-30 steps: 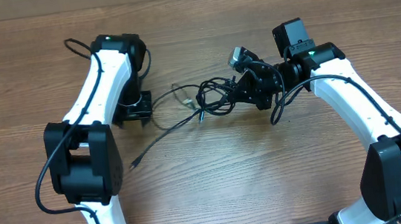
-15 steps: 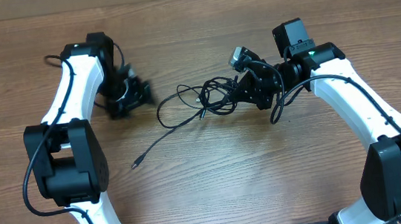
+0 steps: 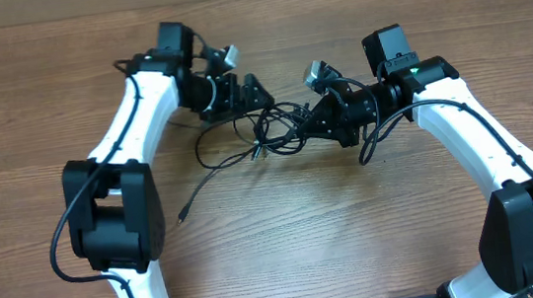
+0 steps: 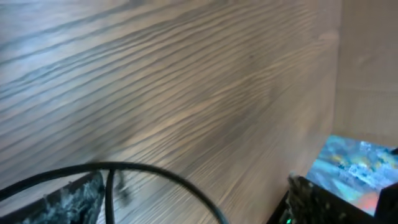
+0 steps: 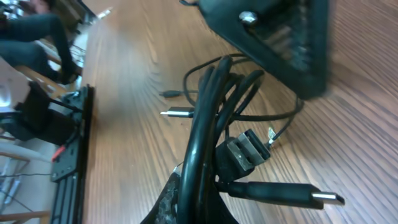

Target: Untangle cables

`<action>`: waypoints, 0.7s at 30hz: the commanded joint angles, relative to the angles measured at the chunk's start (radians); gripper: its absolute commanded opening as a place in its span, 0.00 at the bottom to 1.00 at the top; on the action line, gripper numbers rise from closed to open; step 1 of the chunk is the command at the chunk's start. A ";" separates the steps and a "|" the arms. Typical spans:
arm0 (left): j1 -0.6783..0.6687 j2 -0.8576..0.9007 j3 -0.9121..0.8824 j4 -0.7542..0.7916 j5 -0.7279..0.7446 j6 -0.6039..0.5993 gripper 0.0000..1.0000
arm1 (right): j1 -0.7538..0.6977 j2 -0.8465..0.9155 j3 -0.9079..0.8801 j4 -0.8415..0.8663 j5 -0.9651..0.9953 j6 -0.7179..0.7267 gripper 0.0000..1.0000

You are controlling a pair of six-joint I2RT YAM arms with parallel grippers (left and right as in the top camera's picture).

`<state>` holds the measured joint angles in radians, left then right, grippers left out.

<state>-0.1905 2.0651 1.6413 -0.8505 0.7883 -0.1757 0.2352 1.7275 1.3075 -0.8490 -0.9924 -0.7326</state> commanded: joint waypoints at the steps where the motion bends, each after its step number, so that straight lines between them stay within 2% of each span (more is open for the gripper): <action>1: 0.005 0.002 0.002 0.035 0.072 -0.240 0.91 | -0.008 -0.006 0.019 0.003 -0.068 -0.002 0.04; 4: 0.000 0.002 0.002 0.064 0.150 -0.302 0.92 | -0.008 -0.006 0.019 0.003 -0.068 -0.002 0.04; 11: -0.041 0.004 0.000 0.035 0.145 -0.336 0.89 | -0.008 -0.006 0.020 0.016 -0.068 -0.001 0.04; 16: -0.083 0.008 -0.003 0.032 0.074 -0.436 0.78 | -0.031 -0.006 0.040 0.064 -0.077 0.110 0.04; 21: -0.117 0.008 -0.003 0.043 -0.043 -0.565 0.77 | -0.067 -0.012 0.075 0.072 -0.233 0.134 0.04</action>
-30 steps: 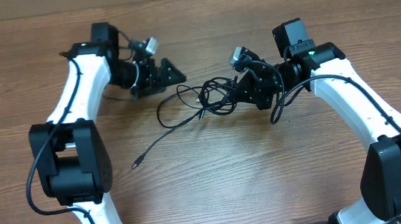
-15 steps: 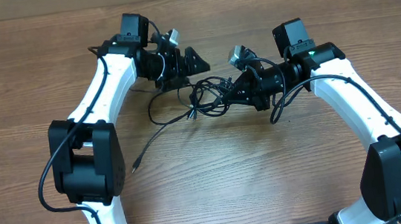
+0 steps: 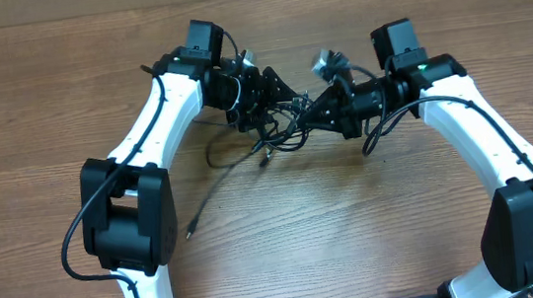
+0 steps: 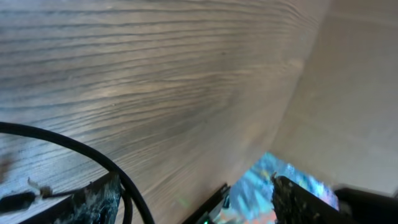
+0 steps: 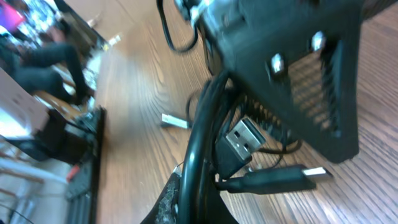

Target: Untangle cables

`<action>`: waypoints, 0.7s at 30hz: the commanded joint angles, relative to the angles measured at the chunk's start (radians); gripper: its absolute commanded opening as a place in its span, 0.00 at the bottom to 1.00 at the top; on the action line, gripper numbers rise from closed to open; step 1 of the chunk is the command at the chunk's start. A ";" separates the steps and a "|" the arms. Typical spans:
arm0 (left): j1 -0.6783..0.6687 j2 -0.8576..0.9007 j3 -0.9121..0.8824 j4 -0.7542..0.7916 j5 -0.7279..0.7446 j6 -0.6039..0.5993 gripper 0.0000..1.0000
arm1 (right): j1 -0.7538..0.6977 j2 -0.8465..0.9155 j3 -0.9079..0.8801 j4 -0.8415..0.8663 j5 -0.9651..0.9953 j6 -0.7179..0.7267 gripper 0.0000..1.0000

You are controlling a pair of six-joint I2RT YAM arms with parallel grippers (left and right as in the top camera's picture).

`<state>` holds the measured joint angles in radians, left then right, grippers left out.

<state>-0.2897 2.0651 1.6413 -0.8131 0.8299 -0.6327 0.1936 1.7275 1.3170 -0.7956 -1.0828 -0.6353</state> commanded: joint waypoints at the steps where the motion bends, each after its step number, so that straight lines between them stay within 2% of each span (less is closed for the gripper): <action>1: -0.022 0.008 -0.003 0.007 -0.100 -0.125 0.77 | -0.031 -0.012 0.071 0.021 -0.159 0.037 0.04; 5: -0.030 0.008 -0.004 0.008 -0.151 -0.150 0.78 | -0.053 -0.012 0.092 0.034 -0.172 0.070 0.04; 9: -0.031 0.008 -0.004 -0.002 -0.158 -0.148 0.83 | -0.090 -0.012 0.093 0.151 -0.172 0.254 0.04; 11: -0.032 0.008 -0.004 -0.001 -0.156 -0.103 0.86 | -0.112 -0.012 0.093 0.244 -0.181 0.357 0.04; 13: -0.035 0.008 -0.004 0.003 -0.157 0.020 0.89 | -0.129 -0.012 0.092 0.342 -0.211 0.443 0.04; 16: -0.038 0.008 -0.004 -0.017 -0.136 0.302 0.89 | -0.151 -0.012 0.092 0.479 -0.277 0.544 0.04; 19: -0.046 0.008 -0.004 -0.043 -0.038 0.523 0.88 | -0.162 -0.012 0.092 0.569 -0.347 0.619 0.04; 21: -0.055 0.008 -0.004 -0.048 0.042 0.660 0.91 | -0.161 -0.012 0.092 0.586 -0.397 0.629 0.04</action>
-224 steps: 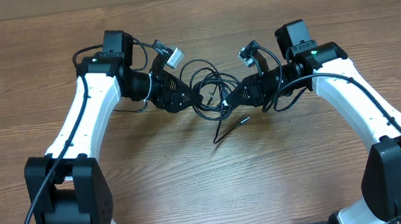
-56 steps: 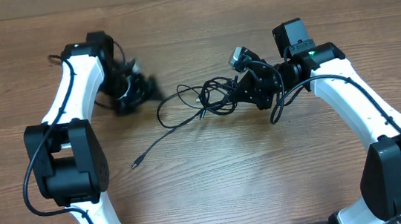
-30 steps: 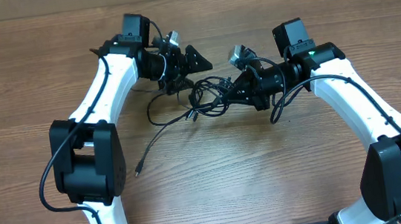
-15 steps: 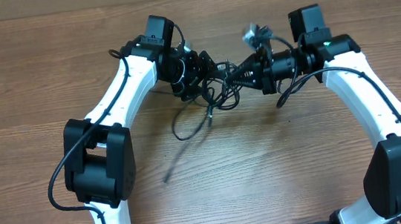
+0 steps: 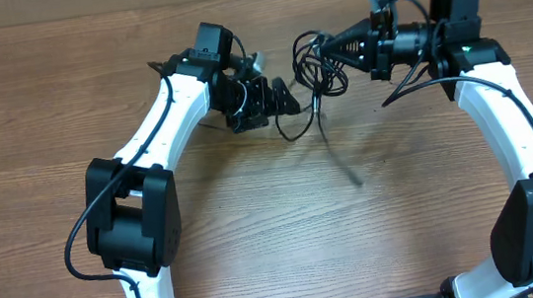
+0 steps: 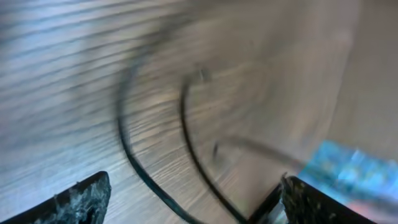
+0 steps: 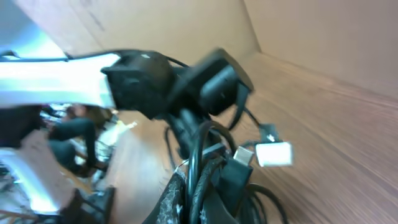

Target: Untangle cables

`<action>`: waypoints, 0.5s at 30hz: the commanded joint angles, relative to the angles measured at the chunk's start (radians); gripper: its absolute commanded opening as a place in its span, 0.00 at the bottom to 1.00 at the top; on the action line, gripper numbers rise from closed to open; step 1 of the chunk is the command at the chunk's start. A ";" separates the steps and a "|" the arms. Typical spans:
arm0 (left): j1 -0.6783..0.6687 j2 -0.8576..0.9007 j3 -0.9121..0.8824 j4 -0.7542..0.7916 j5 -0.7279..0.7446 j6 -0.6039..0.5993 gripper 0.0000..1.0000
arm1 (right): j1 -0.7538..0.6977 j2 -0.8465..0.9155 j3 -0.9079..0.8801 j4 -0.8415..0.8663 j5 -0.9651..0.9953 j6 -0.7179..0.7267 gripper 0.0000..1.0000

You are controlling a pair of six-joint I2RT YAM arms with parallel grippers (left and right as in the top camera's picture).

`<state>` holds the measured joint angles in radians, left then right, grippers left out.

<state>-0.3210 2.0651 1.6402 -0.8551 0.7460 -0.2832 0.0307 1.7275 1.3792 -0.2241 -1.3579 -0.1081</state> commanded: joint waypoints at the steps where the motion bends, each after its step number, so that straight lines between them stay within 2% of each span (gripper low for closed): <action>1: -0.028 0.008 -0.003 -0.005 0.163 0.375 0.93 | 0.002 -0.012 0.030 0.013 -0.141 0.102 0.04; 4: -0.040 0.008 -0.003 0.001 0.208 0.558 0.93 | 0.003 -0.012 0.030 0.009 -0.203 0.101 0.04; 6: -0.042 0.008 -0.003 0.011 0.179 0.624 0.89 | 0.002 -0.012 0.030 0.009 -0.212 0.105 0.04; 9: -0.040 0.008 -0.002 0.039 0.055 0.617 0.88 | 0.002 -0.012 0.030 -0.002 -0.212 0.105 0.04; 11: -0.030 0.007 -0.002 0.069 -0.013 0.592 0.91 | 0.002 -0.012 0.030 -0.010 -0.212 0.105 0.04; 13: -0.014 0.006 -0.001 0.129 -0.048 0.543 1.00 | 0.002 -0.012 0.030 -0.014 -0.212 0.105 0.04; 15: -0.003 0.006 -0.001 0.212 -0.045 0.451 0.99 | 0.002 -0.012 0.030 -0.013 -0.212 0.105 0.04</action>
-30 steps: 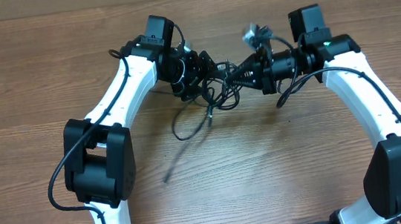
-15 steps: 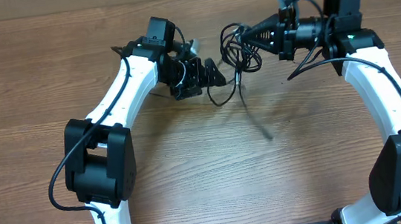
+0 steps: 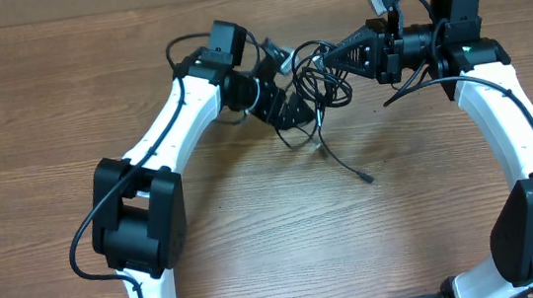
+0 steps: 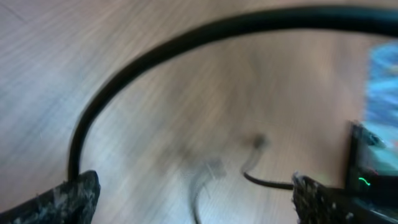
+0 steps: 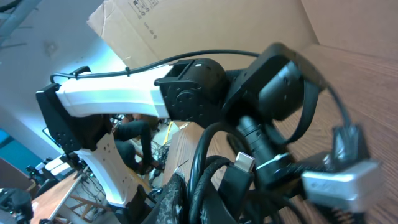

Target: Untangle cables

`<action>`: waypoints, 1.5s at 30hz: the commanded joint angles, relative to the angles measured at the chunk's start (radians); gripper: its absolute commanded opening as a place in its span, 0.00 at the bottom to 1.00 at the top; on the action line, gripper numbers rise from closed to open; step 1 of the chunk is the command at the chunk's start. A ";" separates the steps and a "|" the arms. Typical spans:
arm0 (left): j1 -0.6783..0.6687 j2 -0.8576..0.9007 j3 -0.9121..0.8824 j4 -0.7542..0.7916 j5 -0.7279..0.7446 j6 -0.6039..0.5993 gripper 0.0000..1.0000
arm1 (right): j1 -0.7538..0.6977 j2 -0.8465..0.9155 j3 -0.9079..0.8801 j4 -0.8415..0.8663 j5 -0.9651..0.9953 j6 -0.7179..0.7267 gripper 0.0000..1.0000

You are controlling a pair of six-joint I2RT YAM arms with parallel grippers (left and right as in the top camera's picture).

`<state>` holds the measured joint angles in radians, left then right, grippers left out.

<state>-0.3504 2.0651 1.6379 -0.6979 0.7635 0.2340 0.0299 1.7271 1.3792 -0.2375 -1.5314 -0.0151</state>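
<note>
A tangled bundle of black cables [image 3: 312, 65] hangs off the table at the far middle, with my right gripper [image 3: 332, 60] shut on it. In the right wrist view the gripper [image 5: 194, 200] pinches several black strands, and a USB plug [image 5: 246, 163] sticks up beside them. One loose cable end [image 3: 367, 177] trails down onto the wood. My left gripper [image 3: 288, 109] sits just left of and below the bundle. Its jaws [image 4: 196, 198] stand wide open, and a thick black cable [image 4: 186, 43] arcs over them past the left finger [image 4: 71, 196].
The wooden table [image 3: 256, 239] carries only the arms and the cables. A cardboard wall [image 3: 82, 2] runs along the far edge. Both arms meet at the far middle, close to each other.
My left gripper has shifted slightly right, closer under the bundle, and its wrist has turned. The dangling cable end, blurred before, now rests on the table. The right gripper still holds the bundle raised.
The bundle first lay on the table's middle, my right gripper shut on it and the left gripper just to its left. Then both grippers were at the bundle. Then the right gripper held it raised toward the far right, and it stays there now.
</note>
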 commanded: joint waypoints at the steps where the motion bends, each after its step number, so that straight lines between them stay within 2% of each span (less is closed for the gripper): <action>1: 0.029 0.006 0.002 0.096 -0.066 -0.121 0.99 | 0.003 -0.012 0.030 0.000 -0.038 0.012 0.04; 3: 0.027 0.007 0.002 0.163 -0.165 -0.261 1.00 | 0.005 -0.012 0.030 0.000 -0.038 0.013 0.04; 6: 0.000 0.008 0.001 0.183 -0.411 -0.430 1.00 | 0.009 -0.012 0.030 0.000 -0.038 0.026 0.04; 9: -0.045 0.008 0.001 0.199 -0.525 -0.468 1.00 | 0.016 -0.012 0.030 0.000 -0.038 0.029 0.04; 15: -0.122 0.008 0.001 0.317 -0.557 -0.524 0.99 | 0.054 -0.012 0.030 0.000 -0.038 0.045 0.04; 18: -0.128 0.008 0.001 0.310 -0.592 -0.550 1.00 | 0.061 -0.012 0.030 0.000 -0.038 0.045 0.04; 22: -0.087 0.003 0.001 0.243 -0.699 -0.680 0.99 | 0.051 -0.012 0.030 0.001 -0.038 0.045 0.04; 28: 0.046 -0.030 0.002 0.156 -0.660 -0.932 1.00 | 0.046 -0.012 0.030 0.000 -0.038 0.045 0.04; 29: 0.064 -0.031 0.002 0.167 -0.601 -0.915 1.00 | 0.046 -0.012 0.030 0.000 -0.038 0.045 0.04; 30: 0.082 -0.031 0.002 0.199 -0.491 -0.837 1.00 | 0.046 -0.012 0.030 0.000 -0.038 0.045 0.04; 33: 0.114 -0.031 0.002 0.297 -0.066 -0.492 1.00 | 0.046 -0.012 0.030 0.005 -0.037 0.044 0.08; 35: 0.122 -0.033 0.002 0.298 0.082 -0.378 0.99 | 0.045 -0.012 0.030 0.010 -0.032 0.040 0.09; 37: 0.129 -0.033 0.001 0.252 0.132 -0.261 1.00 | 0.041 -0.012 0.030 0.021 -0.034 0.041 0.09; 41: 0.127 -0.032 0.001 0.126 0.124 -0.014 1.00 | 0.038 -0.012 0.030 0.024 -0.034 0.041 0.10; 45: 0.117 -0.032 0.001 0.106 0.125 0.081 0.98 | 0.038 -0.012 0.030 0.027 -0.034 0.041 0.11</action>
<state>-0.2260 2.0628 1.6329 -0.5919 0.8234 0.1284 0.0765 1.7271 1.3792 -0.2169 -1.5364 0.0265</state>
